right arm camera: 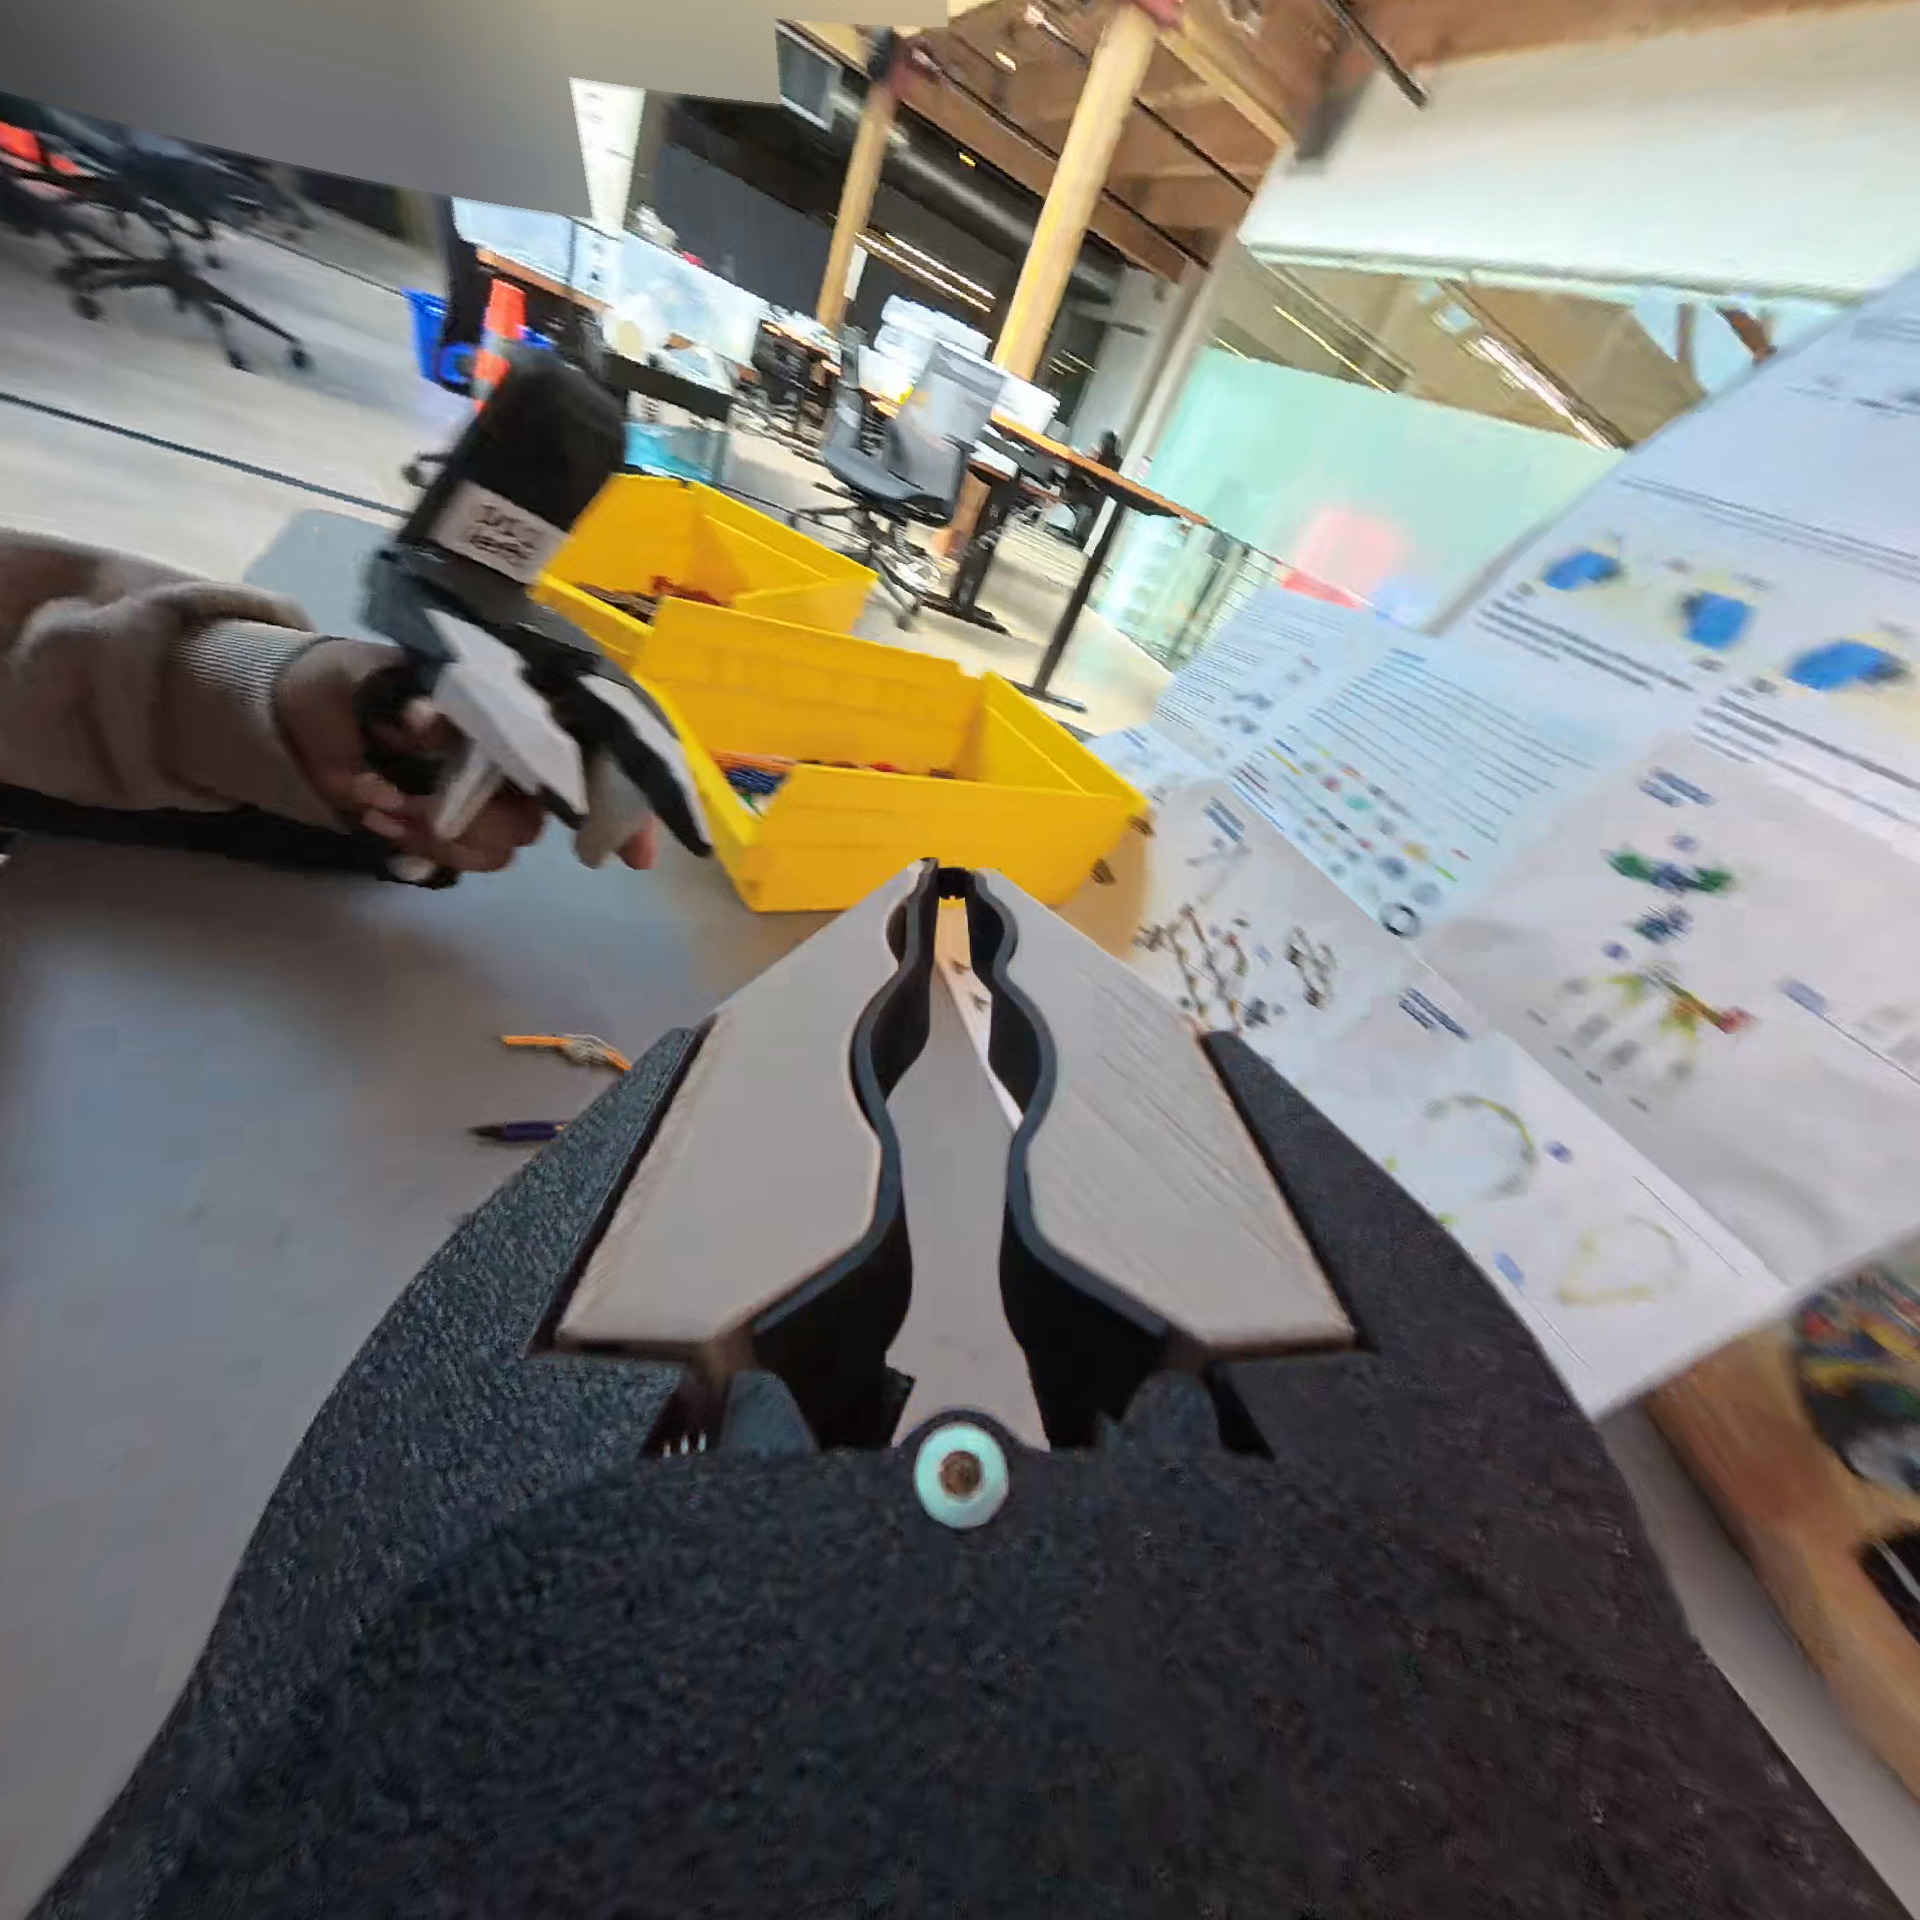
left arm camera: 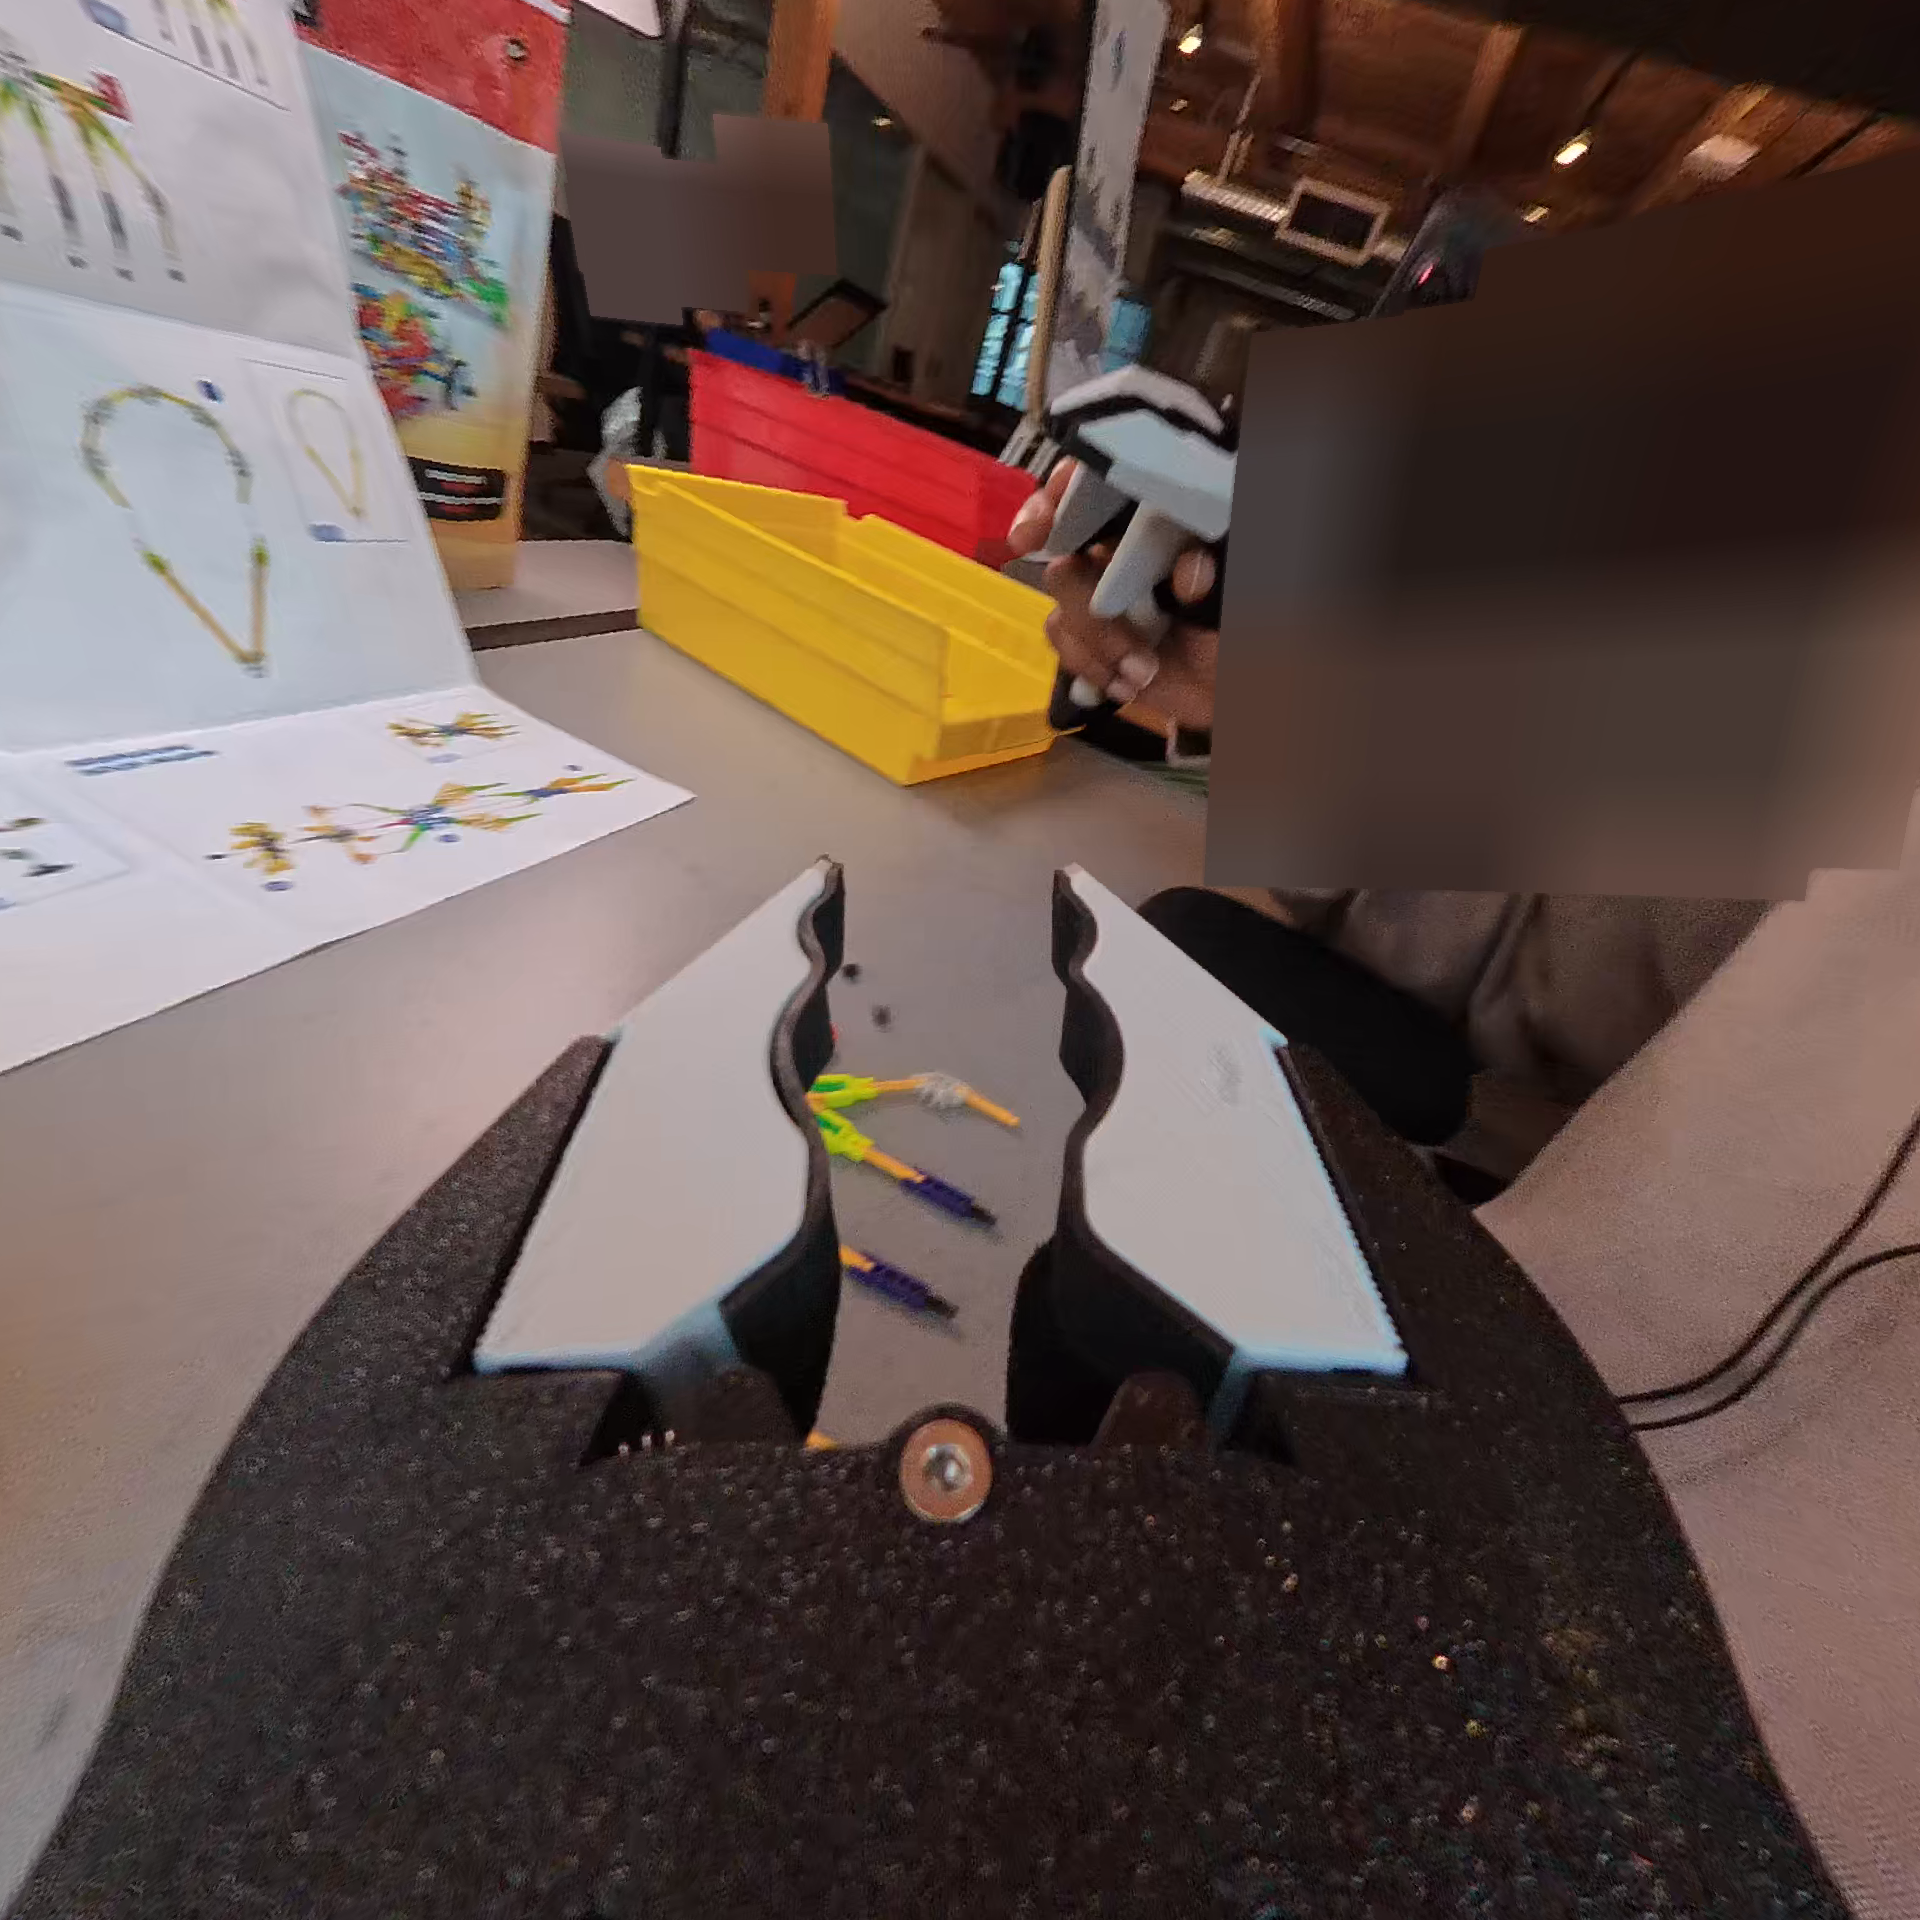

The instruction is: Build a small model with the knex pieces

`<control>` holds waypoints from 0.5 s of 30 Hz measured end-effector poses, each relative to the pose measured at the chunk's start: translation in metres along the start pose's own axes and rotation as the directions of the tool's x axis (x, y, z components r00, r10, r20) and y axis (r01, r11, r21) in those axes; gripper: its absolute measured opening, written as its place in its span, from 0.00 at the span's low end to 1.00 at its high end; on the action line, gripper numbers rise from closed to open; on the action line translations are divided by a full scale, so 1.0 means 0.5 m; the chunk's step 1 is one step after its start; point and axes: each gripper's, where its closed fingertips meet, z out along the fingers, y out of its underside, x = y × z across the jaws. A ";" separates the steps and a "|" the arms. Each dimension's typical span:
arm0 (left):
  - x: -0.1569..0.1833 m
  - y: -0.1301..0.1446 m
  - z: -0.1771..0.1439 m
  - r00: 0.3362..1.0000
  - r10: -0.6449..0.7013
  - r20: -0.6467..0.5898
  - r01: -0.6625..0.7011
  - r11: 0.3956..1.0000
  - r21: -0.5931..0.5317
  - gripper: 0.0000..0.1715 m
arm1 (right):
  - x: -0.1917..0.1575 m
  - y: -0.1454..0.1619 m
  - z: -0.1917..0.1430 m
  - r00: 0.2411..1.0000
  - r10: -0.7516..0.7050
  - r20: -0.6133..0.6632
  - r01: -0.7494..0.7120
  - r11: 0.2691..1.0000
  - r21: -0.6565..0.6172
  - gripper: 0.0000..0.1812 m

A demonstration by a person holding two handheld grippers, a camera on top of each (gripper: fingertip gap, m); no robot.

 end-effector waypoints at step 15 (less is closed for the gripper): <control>0.089 -0.037 -0.024 0.656 -0.511 -0.555 0.577 0.814 -0.068 0.08 | -0.238 -0.003 0.155 0.973 -0.059 0.224 0.036 0.994 0.104 0.02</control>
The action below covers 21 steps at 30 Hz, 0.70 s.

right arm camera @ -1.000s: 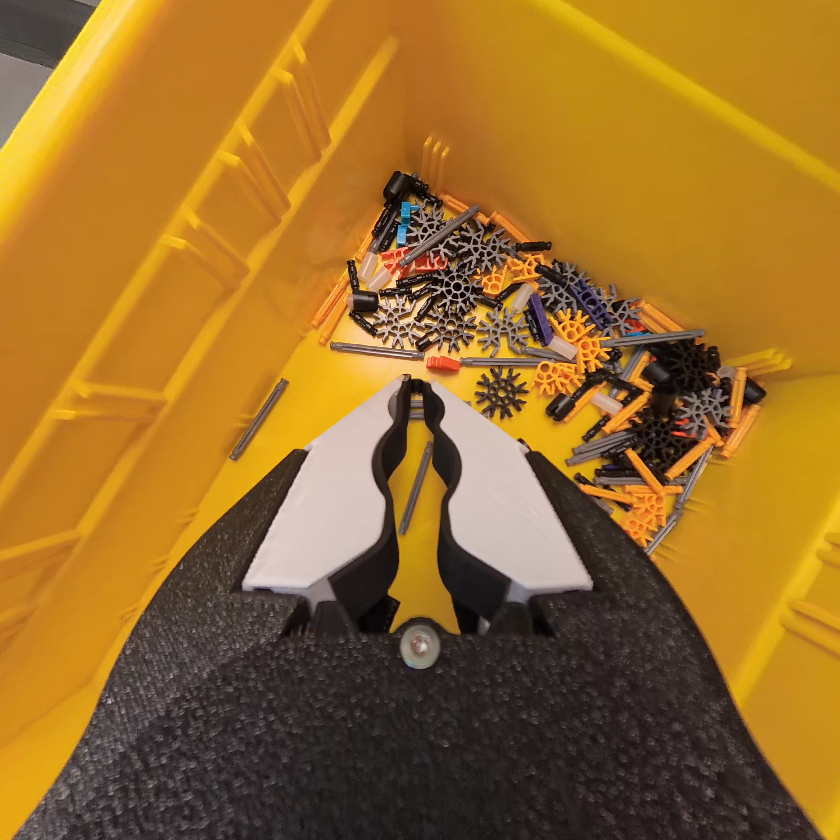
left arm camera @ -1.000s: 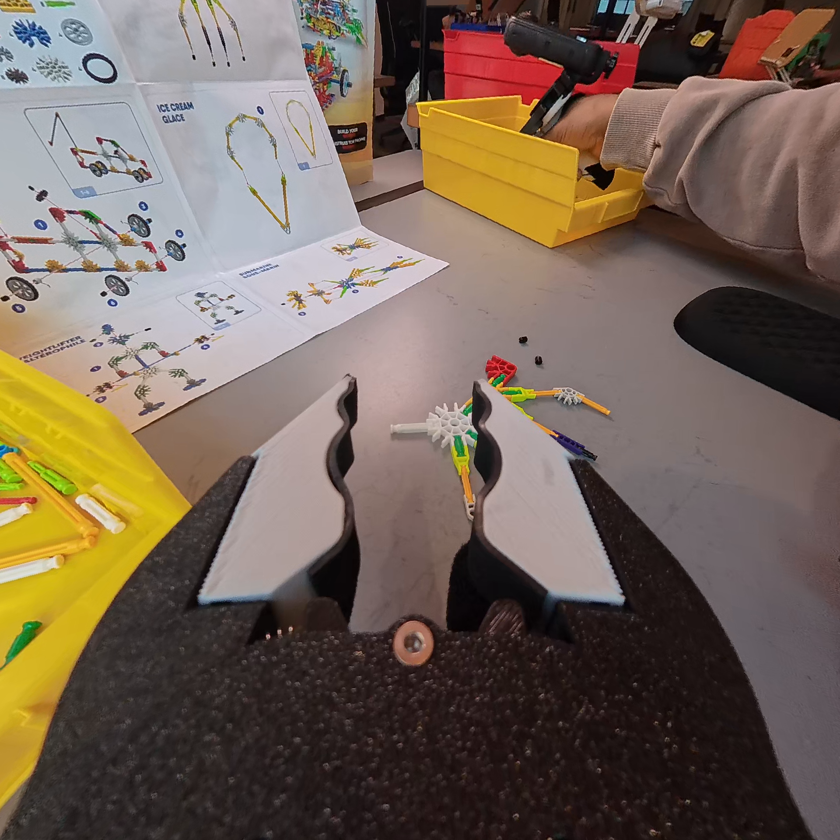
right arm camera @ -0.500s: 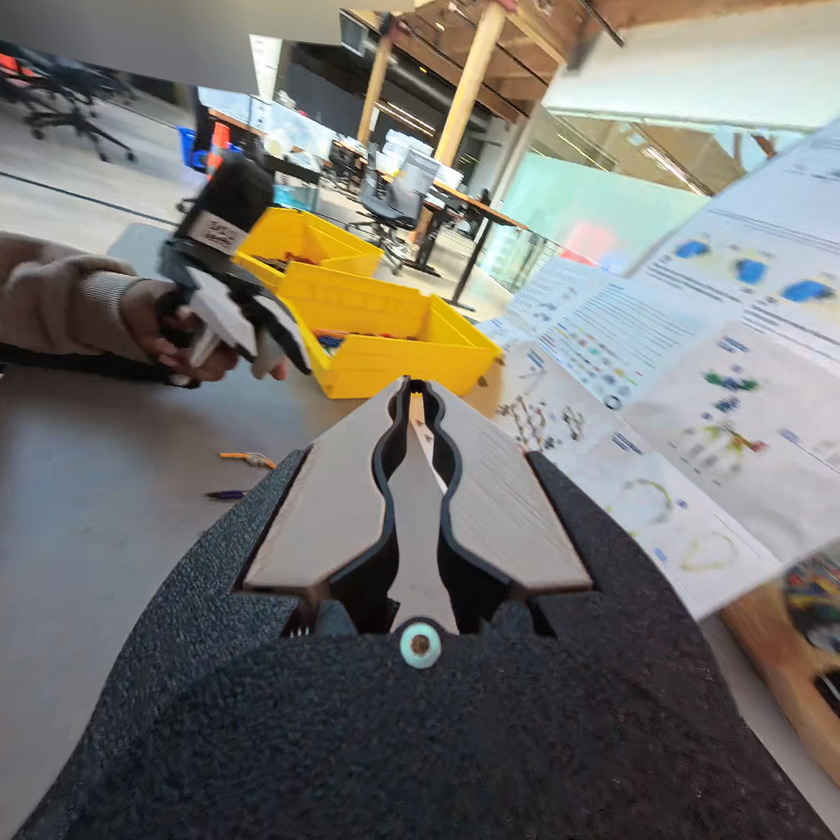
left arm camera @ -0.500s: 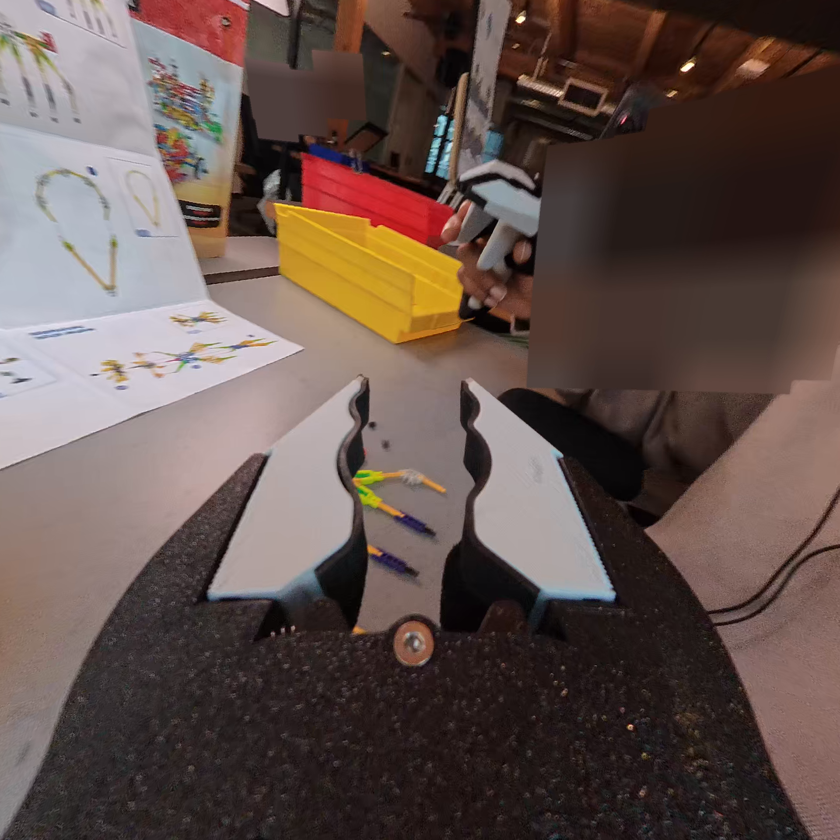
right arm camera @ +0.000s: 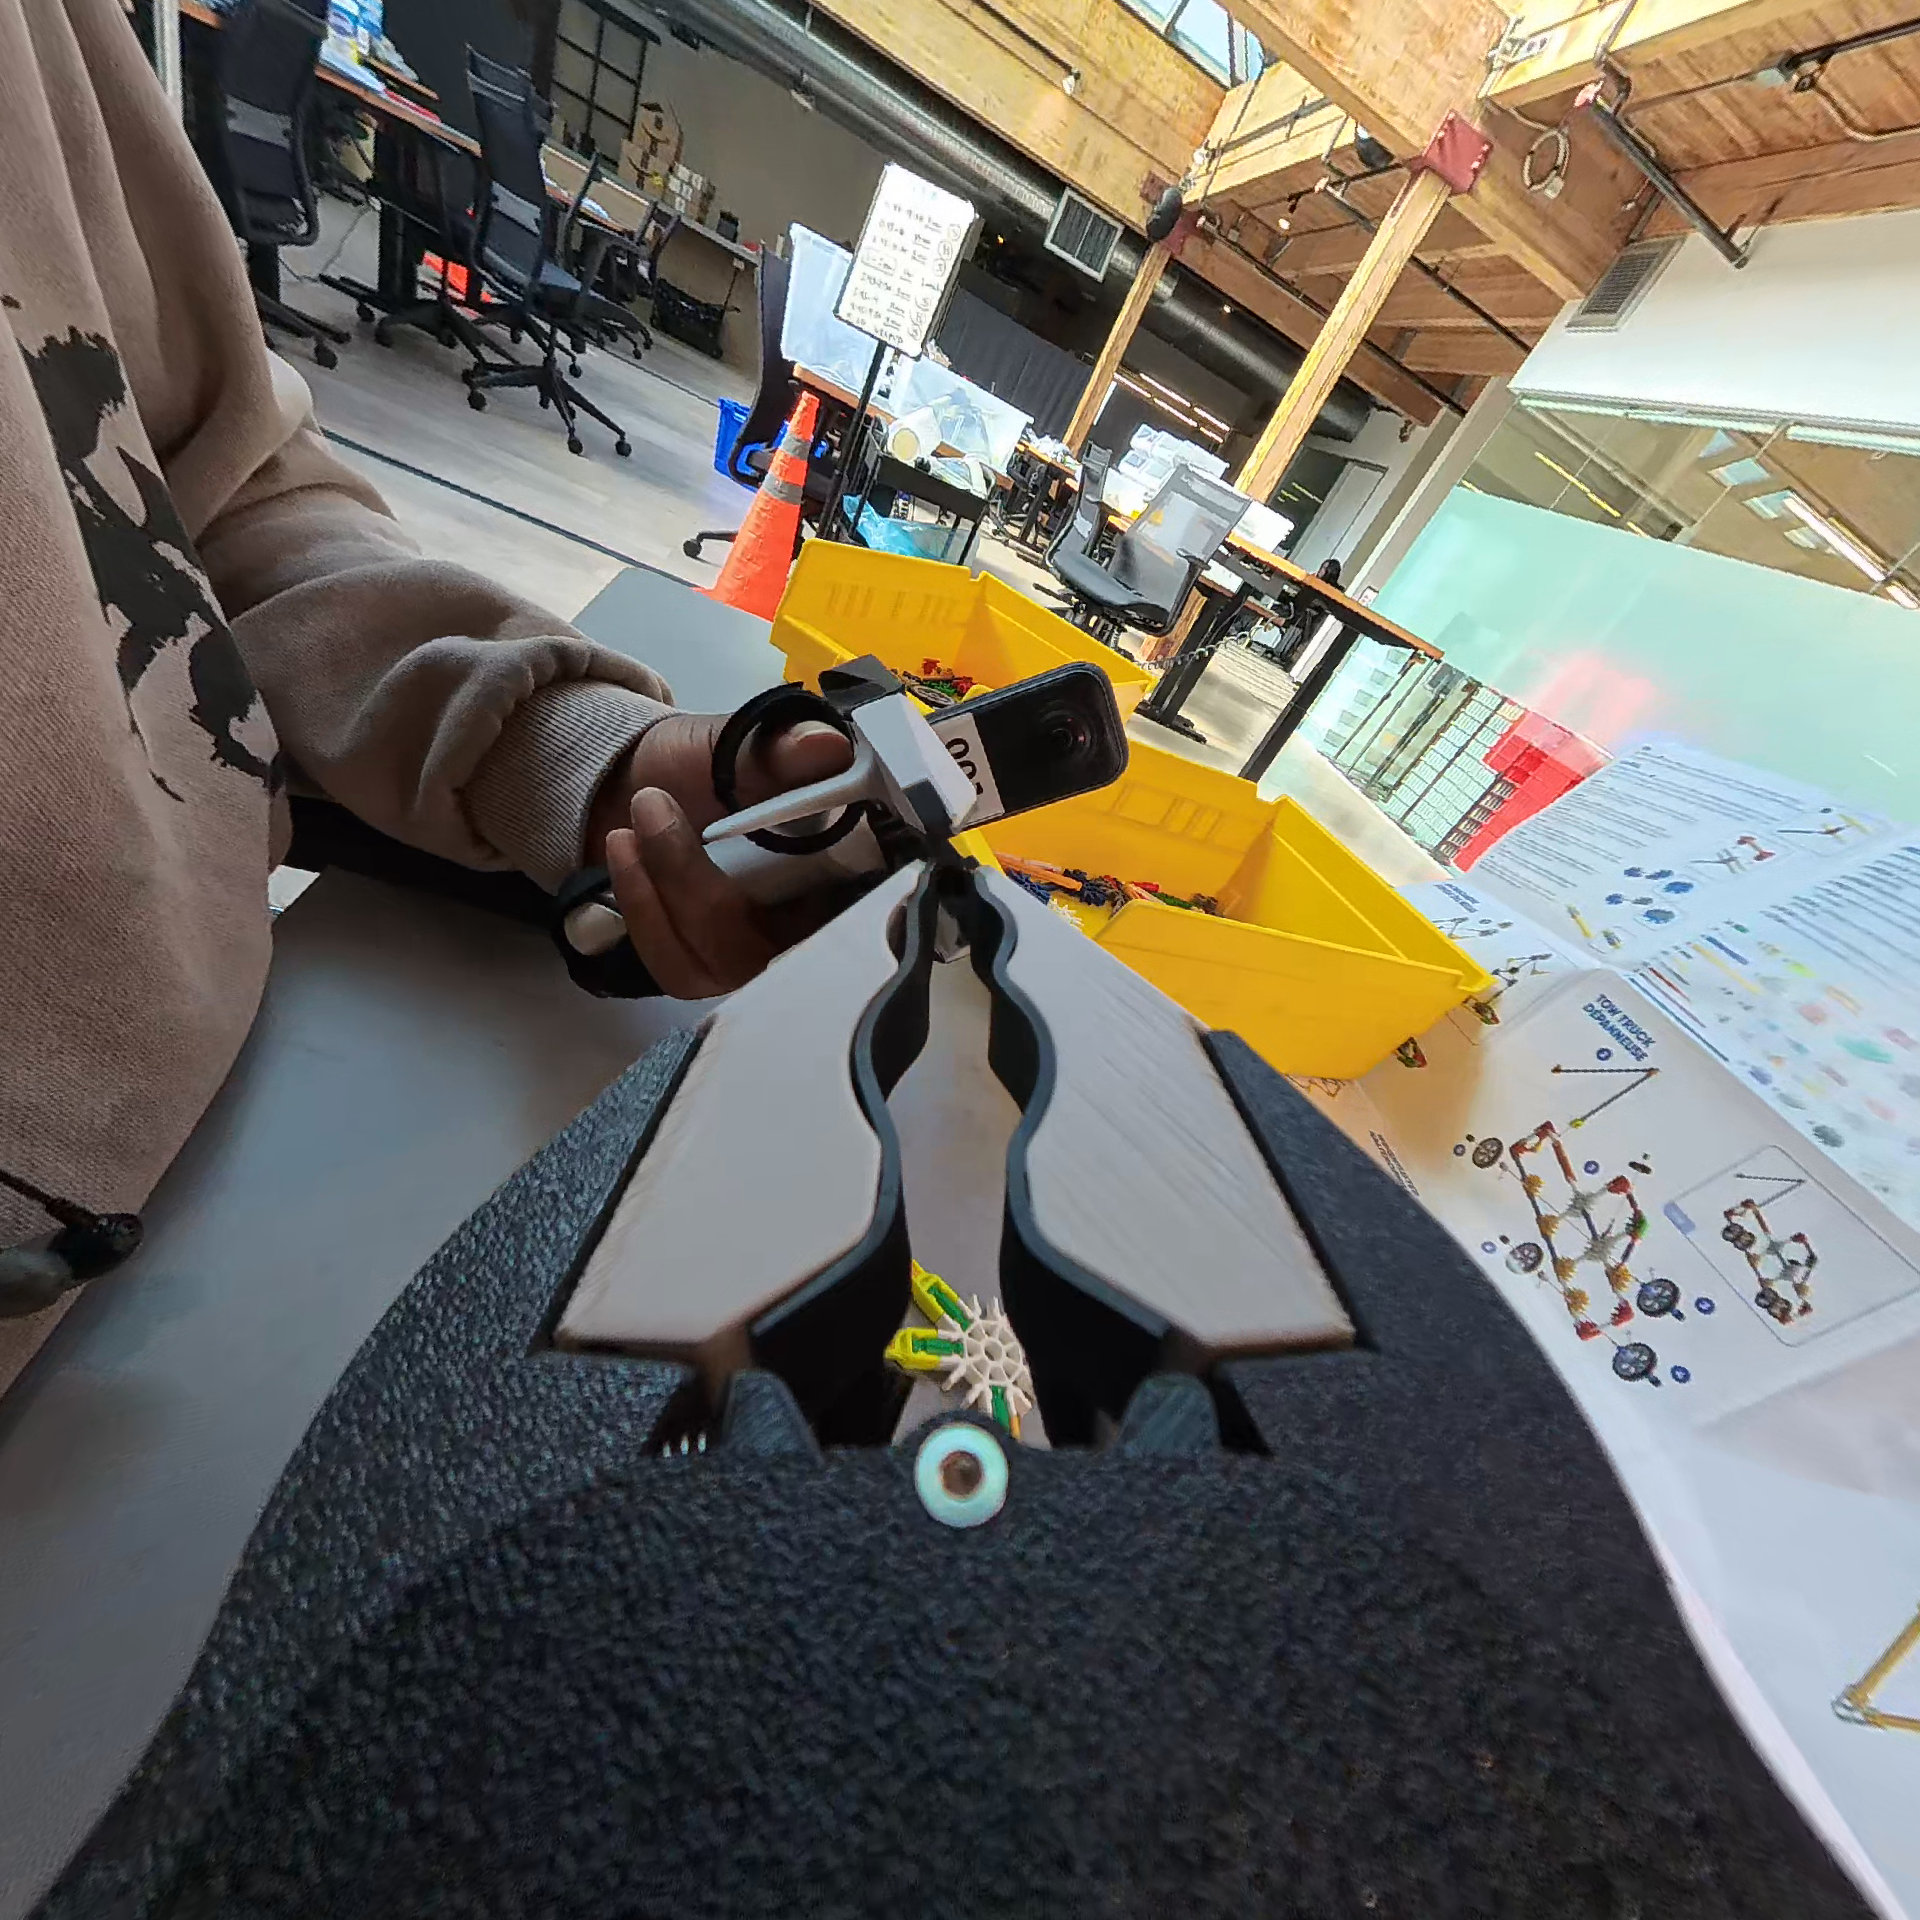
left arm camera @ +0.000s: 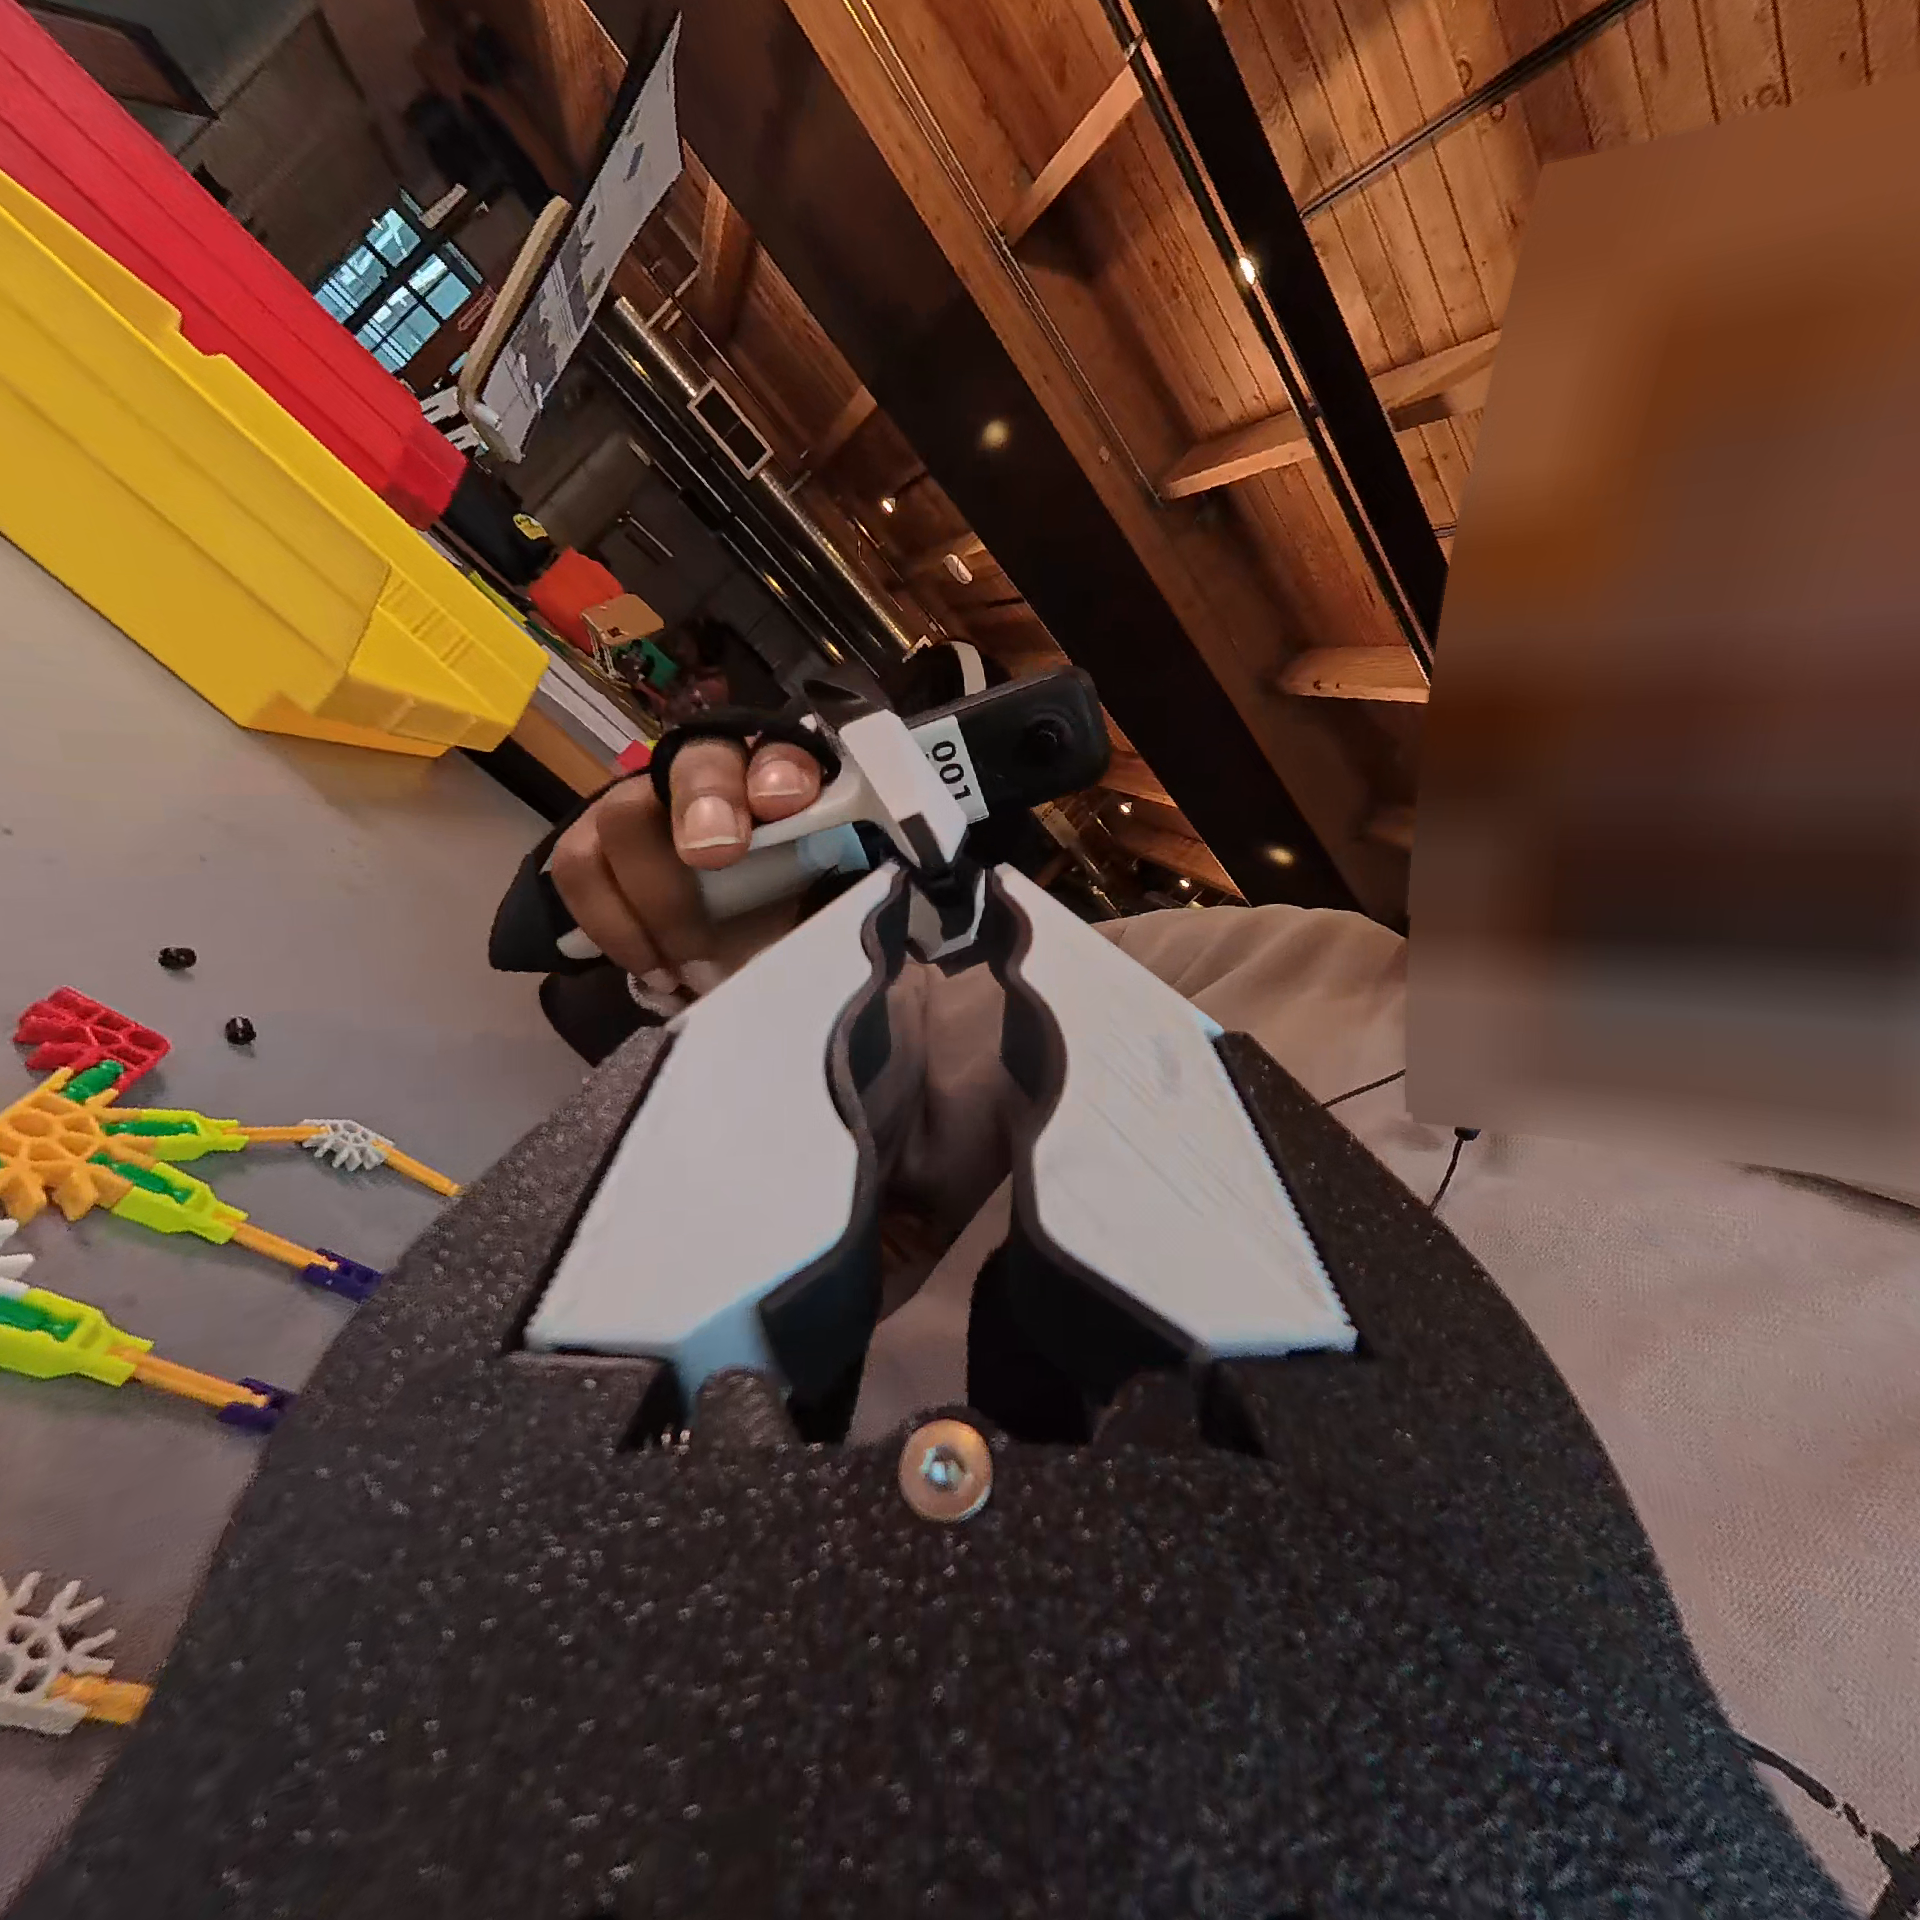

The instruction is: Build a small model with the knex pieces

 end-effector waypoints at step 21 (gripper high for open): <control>-0.186 0.025 -0.178 0.349 0.824 0.446 -0.280 0.546 -0.790 0.03 | 0.115 0.113 -0.080 0.974 0.040 -0.222 -0.081 0.980 -0.180 0.12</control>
